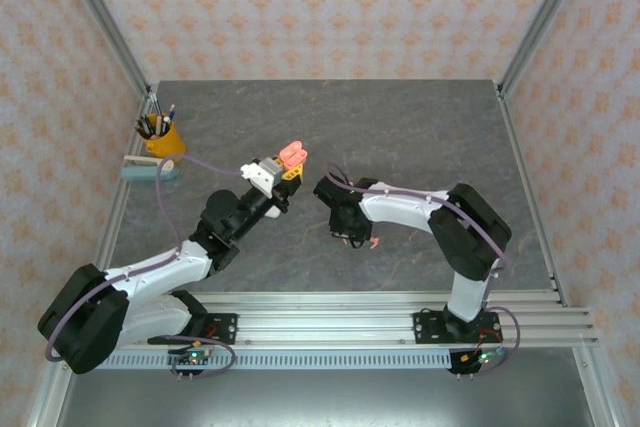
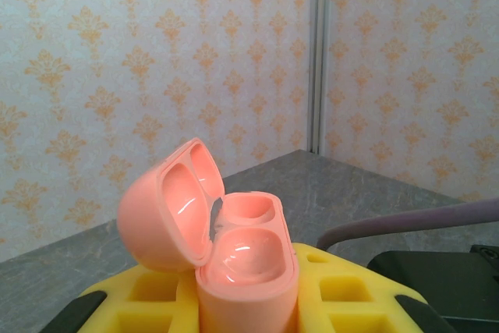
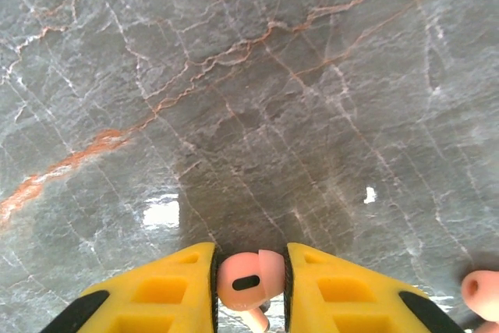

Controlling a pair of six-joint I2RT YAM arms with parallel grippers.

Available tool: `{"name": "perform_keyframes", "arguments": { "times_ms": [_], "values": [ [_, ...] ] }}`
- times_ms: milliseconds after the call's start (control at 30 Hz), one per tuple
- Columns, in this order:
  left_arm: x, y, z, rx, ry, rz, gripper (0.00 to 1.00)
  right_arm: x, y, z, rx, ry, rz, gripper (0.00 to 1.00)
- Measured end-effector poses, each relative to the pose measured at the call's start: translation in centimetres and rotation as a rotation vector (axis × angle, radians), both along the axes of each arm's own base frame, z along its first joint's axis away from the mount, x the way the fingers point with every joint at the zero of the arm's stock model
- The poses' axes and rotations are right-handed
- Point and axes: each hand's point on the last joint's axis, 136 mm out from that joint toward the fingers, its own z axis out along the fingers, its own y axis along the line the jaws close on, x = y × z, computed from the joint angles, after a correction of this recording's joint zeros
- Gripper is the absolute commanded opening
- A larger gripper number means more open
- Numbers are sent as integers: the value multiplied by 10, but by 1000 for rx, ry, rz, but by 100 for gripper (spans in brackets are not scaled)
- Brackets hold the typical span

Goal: Insert wireless bluetooth earbuds into charging case

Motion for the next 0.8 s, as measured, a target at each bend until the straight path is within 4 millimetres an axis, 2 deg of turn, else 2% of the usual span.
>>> {"name": "perform_keyframes", "arguments": {
  "times_ms": [200, 500, 633, 800],
  "values": [
    [-1, 1, 2, -3, -5, 0, 0, 1, -7, 8, 19, -60, -15, 26],
    [-2, 2, 3, -2, -2, 1, 0, 13, -17, 38, 76, -219, -45, 26],
    [-3, 2, 4, -3, -4, 1, 0, 22, -25, 63, 105, -305, -68, 27],
    [-3, 2, 4, -3, -4, 2, 0, 34, -35, 104, 156, -428, -88, 27]
  ]
}}
